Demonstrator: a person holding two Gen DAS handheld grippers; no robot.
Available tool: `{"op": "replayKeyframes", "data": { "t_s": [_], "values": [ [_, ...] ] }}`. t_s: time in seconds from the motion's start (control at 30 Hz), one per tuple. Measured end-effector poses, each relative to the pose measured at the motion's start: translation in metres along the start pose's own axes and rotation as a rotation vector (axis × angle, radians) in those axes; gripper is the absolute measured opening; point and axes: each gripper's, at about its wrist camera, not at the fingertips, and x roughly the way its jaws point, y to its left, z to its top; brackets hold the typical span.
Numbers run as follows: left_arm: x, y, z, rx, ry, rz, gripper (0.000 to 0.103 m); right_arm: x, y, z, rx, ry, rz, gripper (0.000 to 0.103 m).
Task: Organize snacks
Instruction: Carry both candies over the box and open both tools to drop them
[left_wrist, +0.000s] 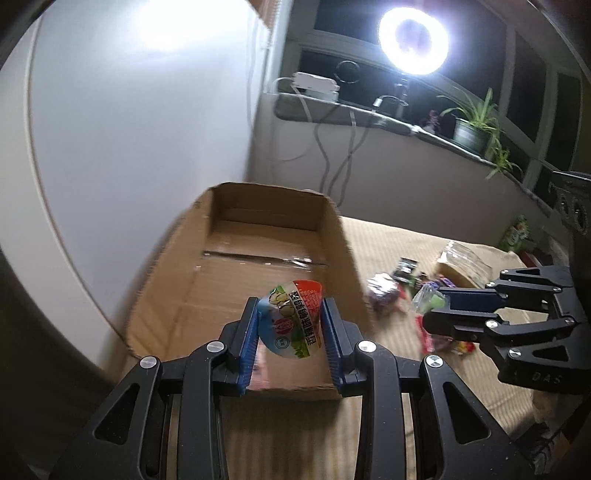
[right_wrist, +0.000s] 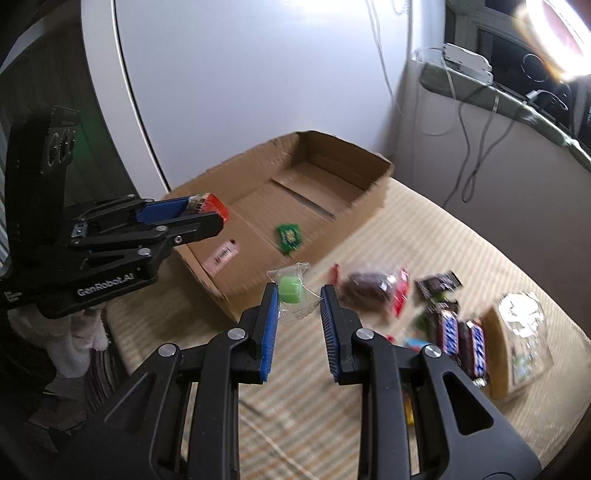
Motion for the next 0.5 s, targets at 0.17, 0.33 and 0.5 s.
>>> {"op": "replayKeyframes", "data": {
  "t_s": [0.17, 0.33, 0.5],
  "values": [
    [0.006, 0.016, 0.001, -0.015, 0.006, 0.029, 0.031, 0.019, 0.013, 0.019, -0.019, -0.002, 0.025, 0.024],
    [0.010, 0.024, 0.003, -0.026, 0.008, 0.044, 0.031, 0.036, 0.024, 0.030, -0.040, 0.004, 0.037, 0.024],
    [0.015, 0.030, 0.004, -0.031, 0.017, 0.047, 0.031, 0.052, 0.026, 0.036, -0.048, 0.017, 0.048, 0.024]
  ]
}}
